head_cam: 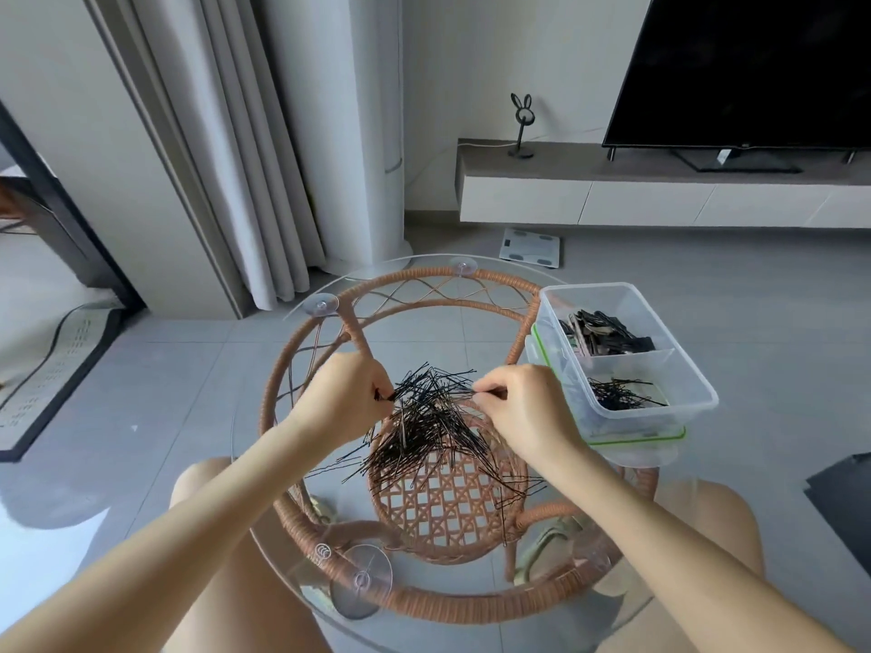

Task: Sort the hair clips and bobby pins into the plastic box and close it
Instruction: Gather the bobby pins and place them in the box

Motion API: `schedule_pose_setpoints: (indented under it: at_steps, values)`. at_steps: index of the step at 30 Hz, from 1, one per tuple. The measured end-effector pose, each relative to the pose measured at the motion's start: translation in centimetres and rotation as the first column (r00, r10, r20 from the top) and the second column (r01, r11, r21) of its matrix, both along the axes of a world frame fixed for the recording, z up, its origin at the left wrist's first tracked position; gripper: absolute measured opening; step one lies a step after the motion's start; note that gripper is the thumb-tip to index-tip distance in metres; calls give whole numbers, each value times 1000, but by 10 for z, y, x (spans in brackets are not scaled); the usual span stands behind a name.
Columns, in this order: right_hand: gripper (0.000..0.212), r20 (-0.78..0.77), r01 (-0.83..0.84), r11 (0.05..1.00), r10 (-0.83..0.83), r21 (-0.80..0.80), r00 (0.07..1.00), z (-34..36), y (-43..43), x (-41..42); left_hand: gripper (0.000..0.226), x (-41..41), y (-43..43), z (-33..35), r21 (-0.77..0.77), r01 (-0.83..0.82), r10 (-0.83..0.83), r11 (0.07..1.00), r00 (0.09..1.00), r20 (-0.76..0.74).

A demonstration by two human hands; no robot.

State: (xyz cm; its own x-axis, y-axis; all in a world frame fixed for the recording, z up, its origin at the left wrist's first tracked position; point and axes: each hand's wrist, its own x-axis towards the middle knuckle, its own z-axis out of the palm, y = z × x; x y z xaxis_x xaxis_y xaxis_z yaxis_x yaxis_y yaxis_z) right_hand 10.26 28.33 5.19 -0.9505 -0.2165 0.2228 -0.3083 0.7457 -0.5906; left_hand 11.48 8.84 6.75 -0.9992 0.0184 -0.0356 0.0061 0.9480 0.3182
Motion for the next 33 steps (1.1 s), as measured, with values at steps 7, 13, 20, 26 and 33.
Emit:
schedule_pose_setpoints:
  at_steps: [7,13,20,26,33]
  values:
    - [15,-2,-31,998,31,-62,1000,39,32,-10,15,-4,-3,15,105,-43,42,994,999,12]
    - [13,52,-4,1000,3,21,999,70,103,-31,12,-9,4,25,126,-11,11,992,1000,-6]
    - [11,169,-55,948,1,315,986,48,151,-57,12,-21,32,34,163,69,-66,984,998,-22]
    - [21,270,-135,972,79,195,960,16,154,-62,12,-36,72,47,179,147,-137,973,988,-67]
    - [21,107,46,998,-51,47,993,17,181,-58,11,-60,147,70,177,362,-338,915,929,-149]
